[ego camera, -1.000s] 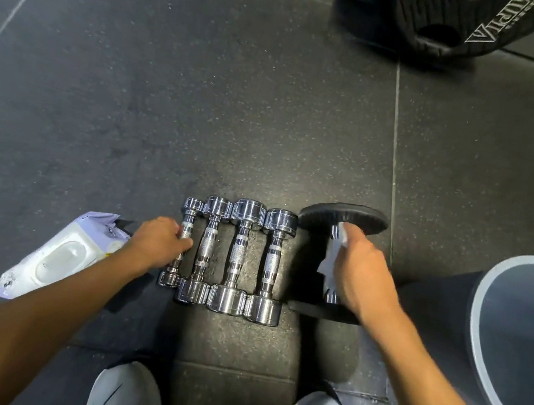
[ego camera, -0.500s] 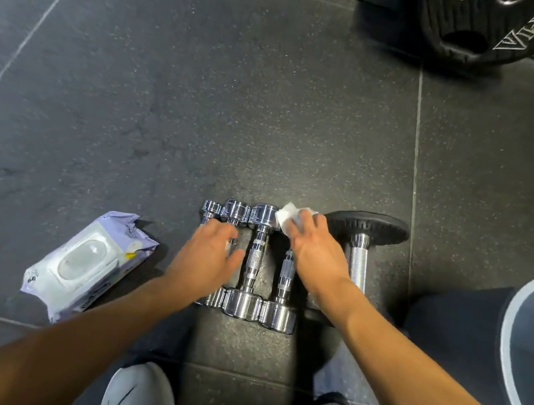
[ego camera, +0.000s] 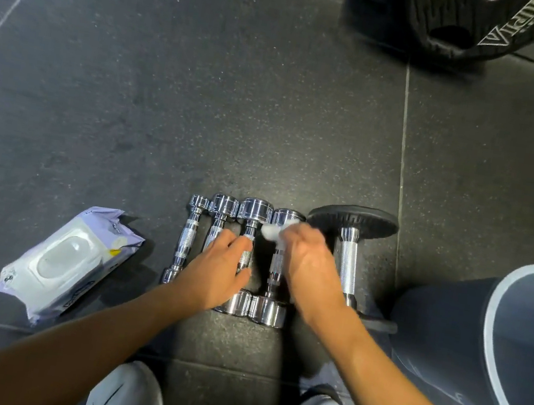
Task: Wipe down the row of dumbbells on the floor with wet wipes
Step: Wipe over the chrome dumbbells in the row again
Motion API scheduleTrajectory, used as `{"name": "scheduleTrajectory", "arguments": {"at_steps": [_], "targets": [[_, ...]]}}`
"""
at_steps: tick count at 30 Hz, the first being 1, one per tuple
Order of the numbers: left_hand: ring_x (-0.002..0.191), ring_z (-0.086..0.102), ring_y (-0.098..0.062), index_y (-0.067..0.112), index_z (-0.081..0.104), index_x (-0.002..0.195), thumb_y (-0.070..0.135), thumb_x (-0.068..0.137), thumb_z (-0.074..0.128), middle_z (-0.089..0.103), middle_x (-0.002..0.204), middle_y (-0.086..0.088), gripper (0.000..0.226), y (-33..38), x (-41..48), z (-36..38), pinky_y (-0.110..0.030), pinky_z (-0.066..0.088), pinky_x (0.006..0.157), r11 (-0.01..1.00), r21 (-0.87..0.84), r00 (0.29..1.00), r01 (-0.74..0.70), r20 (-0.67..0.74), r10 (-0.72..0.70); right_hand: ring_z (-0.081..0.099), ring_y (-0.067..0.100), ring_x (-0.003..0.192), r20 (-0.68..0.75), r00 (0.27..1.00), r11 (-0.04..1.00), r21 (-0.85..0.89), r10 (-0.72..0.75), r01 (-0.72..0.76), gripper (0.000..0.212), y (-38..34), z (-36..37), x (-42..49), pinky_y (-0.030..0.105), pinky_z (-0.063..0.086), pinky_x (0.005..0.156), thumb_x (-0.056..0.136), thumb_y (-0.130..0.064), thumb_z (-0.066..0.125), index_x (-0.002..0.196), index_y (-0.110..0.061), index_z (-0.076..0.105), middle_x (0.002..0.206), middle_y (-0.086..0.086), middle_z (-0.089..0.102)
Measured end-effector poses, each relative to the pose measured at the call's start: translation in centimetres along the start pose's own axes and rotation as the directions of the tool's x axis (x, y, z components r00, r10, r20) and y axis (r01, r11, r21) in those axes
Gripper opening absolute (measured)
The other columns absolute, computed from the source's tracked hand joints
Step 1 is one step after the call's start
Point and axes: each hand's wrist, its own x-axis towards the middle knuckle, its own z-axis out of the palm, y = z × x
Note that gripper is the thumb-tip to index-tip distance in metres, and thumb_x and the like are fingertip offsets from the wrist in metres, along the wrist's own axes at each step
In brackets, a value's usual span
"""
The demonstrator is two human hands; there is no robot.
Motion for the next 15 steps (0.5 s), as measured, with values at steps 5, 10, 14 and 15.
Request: {"name": "scheduleTrajectory", "arguments": {"at_steps": [5, 10, 14, 15], "targets": [[0.093, 0.055, -0.018, 0.021, 0.044, 0.136, 0.028, 0.097, 0.061, 0.035, 0.130, 0.000, 0.043, 0.4, -0.3, 0.4, -0.039, 0.052, 0.087, 0.999, 0.034, 1.000, -0.004, -0.018, 0.004, 0.055, 0.025, 0.104, 0.086, 0.995, 0.990, -0.135, 0.059, -0.047, 0.037, 1.3, 0.4, 2.4, 0.024, 0.045, 0.082, 0.078, 0.009, 0.068, 0.107, -0.013, 0.067, 0.121, 0.006, 0.057], [0.088, 0.055, -0.014, 0.023, 0.044, 0.136, 0.023, 0.095, 0.064, 0.034, 0.131, 0.002, 0.045, 0.1, 0.0, 0.7, -0.031, 0.048, 0.077, 1.000, -0.016, 1.000, -0.006, -0.031, 0.006, 0.059, 0.026, 0.109, 0.418, 0.907, 0.967, -0.204, -0.057, 0.155, 0.035, 0.3, 2.0, 0.5, 0.031, 0.048, 0.088, 0.091, 0.001, 0.054, 0.122, -0.013, 0.061, 0.122, 0.010, 0.059], [0.085, 0.059, -0.012, 0.024, 0.045, 0.136, 0.022, 0.095, 0.064, 0.034, 0.132, 0.004, 0.045, 0.0, 0.1, 0.8, -0.038, 0.055, 0.082, 0.998, -0.052, 0.999, 0.018, -0.034, -0.020, 0.058, 0.029, 0.096, 0.125, 0.990, 0.998, -0.023, 0.064, -0.061, 0.031, 1.0, 1.7, 1.1, 0.029, 0.047, 0.075, 0.085, 0.008, 0.064, 0.111, -0.008, 0.069, 0.109, 0.011, 0.058], [0.085, 0.060, -0.011, 0.025, 0.045, 0.136, 0.022, 0.095, 0.064, 0.034, 0.132, 0.005, 0.045, 0.0, 0.1, 0.8, -0.039, 0.055, 0.083, 0.998, -0.059, 0.999, 0.022, -0.037, -0.024, 0.056, 0.028, 0.093, 0.040, 0.996, 0.996, -0.041, 0.079, -0.077, 0.037, 1.1, 1.2, 1.7, 0.030, 0.049, 0.071, 0.078, 0.010, 0.069, 0.110, -0.009, 0.068, 0.108, 0.011, 0.057]]}}
